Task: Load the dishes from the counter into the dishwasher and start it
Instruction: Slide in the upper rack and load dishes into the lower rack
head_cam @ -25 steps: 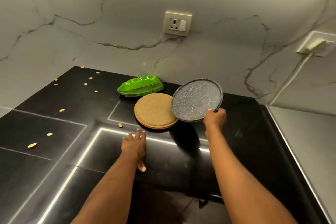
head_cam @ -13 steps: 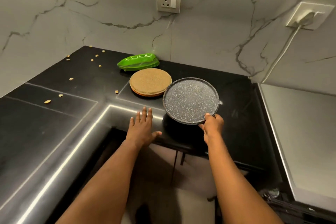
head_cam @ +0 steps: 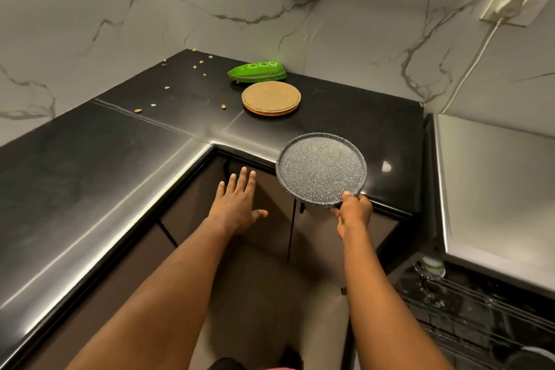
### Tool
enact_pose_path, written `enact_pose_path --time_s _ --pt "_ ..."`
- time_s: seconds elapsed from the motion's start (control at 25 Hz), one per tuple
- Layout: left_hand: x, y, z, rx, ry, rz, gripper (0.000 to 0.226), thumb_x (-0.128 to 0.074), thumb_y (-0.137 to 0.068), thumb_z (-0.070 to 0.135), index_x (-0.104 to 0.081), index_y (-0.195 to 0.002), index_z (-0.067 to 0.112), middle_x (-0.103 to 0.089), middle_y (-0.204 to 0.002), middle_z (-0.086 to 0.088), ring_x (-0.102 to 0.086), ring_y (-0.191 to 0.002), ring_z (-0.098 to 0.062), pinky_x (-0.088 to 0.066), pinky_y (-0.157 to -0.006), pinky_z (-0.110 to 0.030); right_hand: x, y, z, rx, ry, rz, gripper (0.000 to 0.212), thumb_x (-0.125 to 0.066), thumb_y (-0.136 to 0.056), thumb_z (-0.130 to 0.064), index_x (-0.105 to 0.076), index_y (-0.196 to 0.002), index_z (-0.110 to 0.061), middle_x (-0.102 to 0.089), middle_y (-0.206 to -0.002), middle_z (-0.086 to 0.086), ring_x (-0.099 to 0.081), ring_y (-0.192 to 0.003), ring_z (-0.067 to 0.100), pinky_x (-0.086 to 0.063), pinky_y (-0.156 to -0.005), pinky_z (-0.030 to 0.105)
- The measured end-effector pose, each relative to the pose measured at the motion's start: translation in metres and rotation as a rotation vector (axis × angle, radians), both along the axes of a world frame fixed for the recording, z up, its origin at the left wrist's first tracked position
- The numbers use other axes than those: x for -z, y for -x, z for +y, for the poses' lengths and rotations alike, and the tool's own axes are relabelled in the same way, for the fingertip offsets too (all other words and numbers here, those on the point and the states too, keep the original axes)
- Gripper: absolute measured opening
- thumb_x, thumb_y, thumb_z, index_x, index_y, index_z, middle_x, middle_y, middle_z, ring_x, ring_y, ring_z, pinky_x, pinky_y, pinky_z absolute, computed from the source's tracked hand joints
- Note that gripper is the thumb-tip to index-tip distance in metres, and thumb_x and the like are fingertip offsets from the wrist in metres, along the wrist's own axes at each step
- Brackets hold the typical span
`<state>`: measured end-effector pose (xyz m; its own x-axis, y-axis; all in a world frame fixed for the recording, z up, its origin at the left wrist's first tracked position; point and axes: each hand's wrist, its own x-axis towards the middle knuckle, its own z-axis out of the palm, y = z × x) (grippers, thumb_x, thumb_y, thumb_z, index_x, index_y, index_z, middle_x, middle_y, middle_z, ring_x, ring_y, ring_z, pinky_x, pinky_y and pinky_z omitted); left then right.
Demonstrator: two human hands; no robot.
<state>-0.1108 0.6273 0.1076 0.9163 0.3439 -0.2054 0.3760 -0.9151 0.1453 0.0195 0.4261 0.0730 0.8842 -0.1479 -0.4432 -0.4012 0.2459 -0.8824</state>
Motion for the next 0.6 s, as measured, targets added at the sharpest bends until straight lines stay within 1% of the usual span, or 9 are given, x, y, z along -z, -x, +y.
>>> enact_pose_path --time_s 0.08,0.16,0.28,0.4,0.48,0.52,0.56,0.6 --pt "-0.005 0.028 -0.005 -0.004 0.0 -0.008 0.099 -0.051 -0.093 0.058 0.015 -0.155 0.018 0.02 -0.162 -0.006 0.011 -0.151 -0.028 0.001 -0.122 -0.048 -0.004 0.028 -0.007 -0.014 -0.016 -0.015 0.016 -0.05 -0.095 -0.003 -0.058 -0.108 -0.008 -0.061 -0.088 0.005 -0.058 -0.069 0.017 -0.054 -0.068 0.042" --pt "-0.008 0.055 -0.011 -0.015 0.015 -0.029 0.098 -0.051 -0.094 0.057 0.014 -0.155 0.018 0.02 -0.162 -0.005 0.011 -0.151 -0.028 0.001 -0.122 -0.048 -0.007 0.054 -0.015 -0.011 -0.027 -0.031 0.014 -0.049 -0.096 -0.003 -0.057 -0.104 -0.011 -0.061 -0.091 0.007 -0.058 -0.071 0.017 -0.053 -0.063 0.037" --pt "-0.005 0.111 -0.028 -0.013 0.05 -0.031 0.096 -0.051 -0.094 0.057 0.014 -0.156 0.019 0.021 -0.162 -0.004 0.012 -0.151 -0.027 0.001 -0.122 -0.048 -0.008 0.111 -0.03 0.015 -0.016 -0.043 0.012 -0.05 -0.096 -0.003 -0.056 -0.1 -0.012 -0.061 -0.087 0.005 -0.059 -0.071 0.018 -0.053 -0.063 0.037" --pt "0.008 0.169 -0.051 -0.004 0.064 0.017 0.096 -0.049 -0.095 0.057 0.014 -0.156 0.018 0.021 -0.162 -0.005 0.011 -0.151 -0.028 0.001 -0.122 -0.049 0.003 0.17 -0.052 0.004 0.015 -0.02 0.012 -0.05 -0.096 -0.003 -0.057 -0.101 -0.012 -0.06 -0.086 0.005 -0.059 -0.074 0.02 -0.054 -0.069 0.042" --pt "0.015 0.198 -0.069 0.003 0.082 0.04 0.095 -0.049 -0.095 0.057 0.013 -0.156 0.018 0.02 -0.163 -0.005 0.01 -0.151 -0.028 0.0 -0.122 -0.049 0.011 0.204 -0.069 -0.008 0.064 0.003 0.011 -0.05 -0.095 -0.003 -0.057 -0.096 -0.012 -0.062 -0.09 0.007 -0.058 -0.075 0.02 -0.053 -0.074 0.045" --pt "0.018 0.213 -0.079 0.011 0.1 0.061 0.095 -0.049 -0.095 0.057 0.013 -0.156 0.018 0.02 -0.163 -0.005 0.01 -0.151 -0.028 0.0 -0.122 -0.049 0.014 0.224 -0.08 -0.009 0.096 0.015 0.011 -0.051 -0.094 -0.003 -0.057 -0.092 -0.013 -0.063 -0.093 0.009 -0.058 -0.076 0.02 -0.054 -0.074 0.044" --pt "0.021 0.227 -0.09 0.016 0.115 0.079 0.095 -0.049 -0.095 0.057 0.013 -0.156 0.018 0.02 -0.163 -0.005 0.01 -0.151 -0.028 0.0 -0.122 -0.049 0.016 0.241 -0.091 -0.011 0.119 0.024 0.012 -0.052 -0.094 -0.004 -0.057 -0.089 -0.013 -0.065 -0.095 0.01 -0.059 -0.075 0.02 -0.055 -0.07 0.041" --pt "0.025 0.241 -0.101 0.02 0.117 0.09 0.096 -0.05 -0.095 0.057 0.013 -0.156 0.018 0.02 -0.163 -0.005 0.01 -0.151 -0.028 0.0 -0.122 -0.049 0.017 0.257 -0.103 -0.016 0.119 0.035 0.012 -0.051 -0.094 -0.003 -0.057 -0.091 -0.013 -0.064 -0.094 0.009 -0.058 -0.074 0.018 -0.054 -0.062 0.036"
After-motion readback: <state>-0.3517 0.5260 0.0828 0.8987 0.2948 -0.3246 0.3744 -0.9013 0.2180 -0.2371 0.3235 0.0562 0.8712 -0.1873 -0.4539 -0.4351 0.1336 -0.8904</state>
